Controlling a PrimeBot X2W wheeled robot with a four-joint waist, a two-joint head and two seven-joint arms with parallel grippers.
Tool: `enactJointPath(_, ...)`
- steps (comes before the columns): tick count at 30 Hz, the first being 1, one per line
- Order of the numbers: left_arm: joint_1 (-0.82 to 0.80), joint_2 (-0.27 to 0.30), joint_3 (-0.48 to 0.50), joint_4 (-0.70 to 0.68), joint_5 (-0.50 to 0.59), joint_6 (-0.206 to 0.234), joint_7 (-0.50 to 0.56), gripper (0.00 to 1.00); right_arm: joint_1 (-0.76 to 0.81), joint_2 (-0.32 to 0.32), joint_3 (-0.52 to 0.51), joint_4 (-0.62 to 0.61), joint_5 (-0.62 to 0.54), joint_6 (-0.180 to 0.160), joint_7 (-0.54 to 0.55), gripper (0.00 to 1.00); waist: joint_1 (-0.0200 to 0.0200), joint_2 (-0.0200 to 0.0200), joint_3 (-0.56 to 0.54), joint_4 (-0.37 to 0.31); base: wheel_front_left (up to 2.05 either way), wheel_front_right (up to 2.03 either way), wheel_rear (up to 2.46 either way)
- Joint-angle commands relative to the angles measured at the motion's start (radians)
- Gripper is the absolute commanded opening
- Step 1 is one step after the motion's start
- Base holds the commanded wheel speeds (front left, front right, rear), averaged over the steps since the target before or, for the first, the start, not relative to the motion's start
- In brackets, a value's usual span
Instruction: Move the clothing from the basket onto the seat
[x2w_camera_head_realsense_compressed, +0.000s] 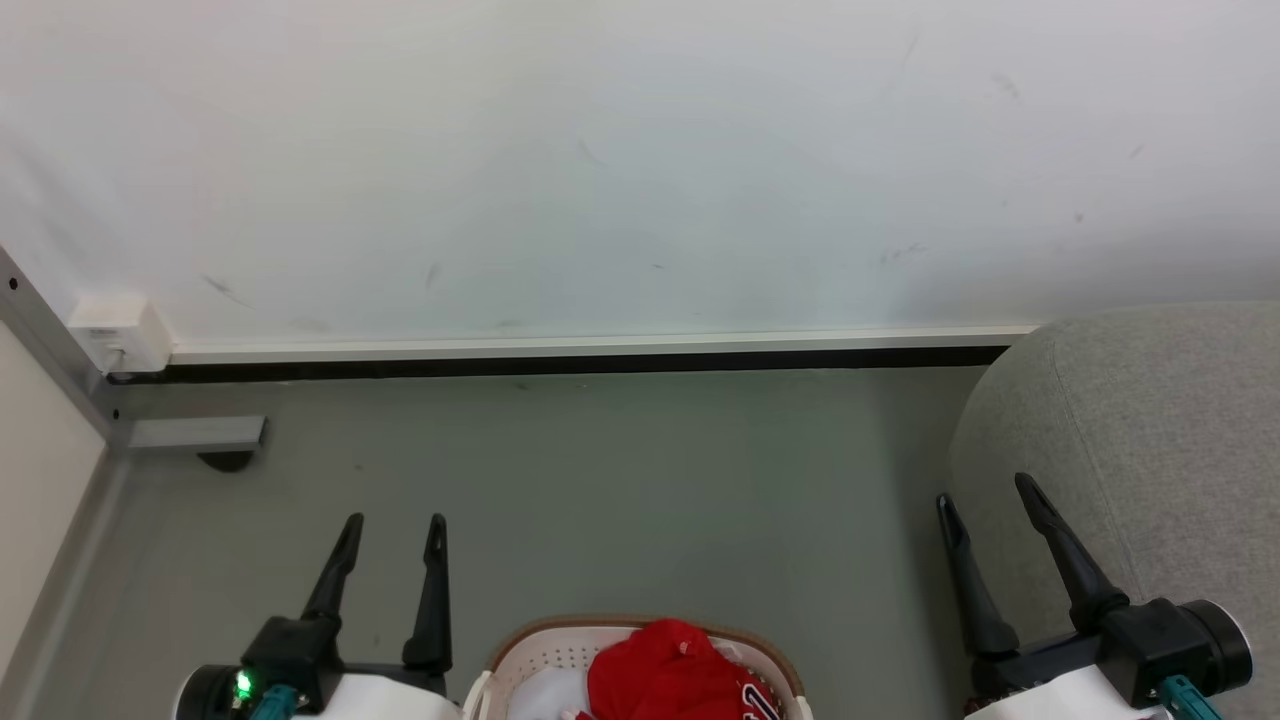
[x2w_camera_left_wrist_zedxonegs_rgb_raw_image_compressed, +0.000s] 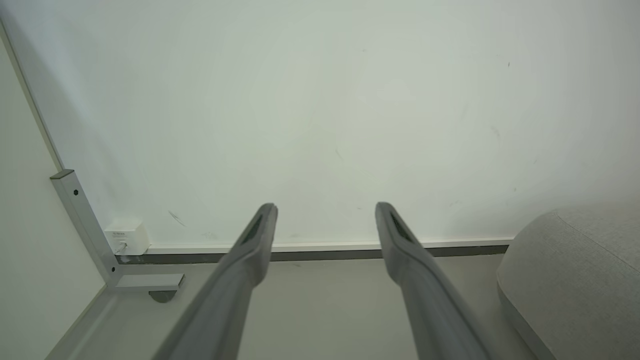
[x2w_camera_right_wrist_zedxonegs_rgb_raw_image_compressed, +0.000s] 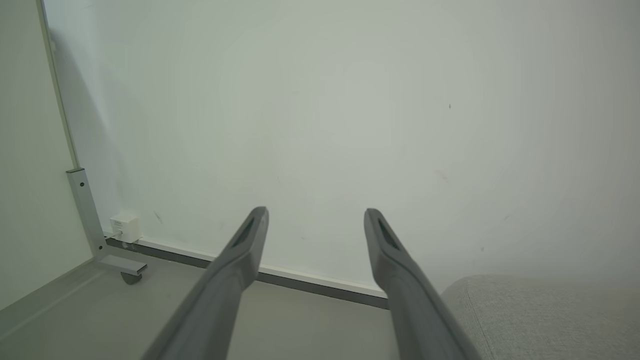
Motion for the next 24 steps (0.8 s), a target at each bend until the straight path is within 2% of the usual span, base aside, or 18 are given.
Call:
enactJointPath(1, 0.004, 0.002, 0.000, 0.004, -0.006, -0.001, -0.001, 1.00, -0.004, 0.001, -0.006, -0.003, 0.012, -0.002, 0.000, 1.00, 0.0000, 0.0000, 0.001, -0.002, 0.00, 0.00, 0.00)
enactJointPath(16, -0.031, 0.003, -0.014, 0.026, -0.037, -0.018, -0.001, 1.00, -0.034, 0.007, -0.035, -0.018, 0.076, -0.002, 0.000, 1.00, 0.0000, 0.0000, 0.071, -0.059, 0.00, 0.00, 0.00)
enactJointPath(24, -0.107, 0.003, -0.031, 0.124, -0.031, -0.072, -0.001, 1.00, -0.072, -0.004, -0.060, -0.031, 0.083, -0.002, 0.000, 1.00, 0.0000, 0.0000, 0.174, -0.107, 0.00, 0.00, 0.00)
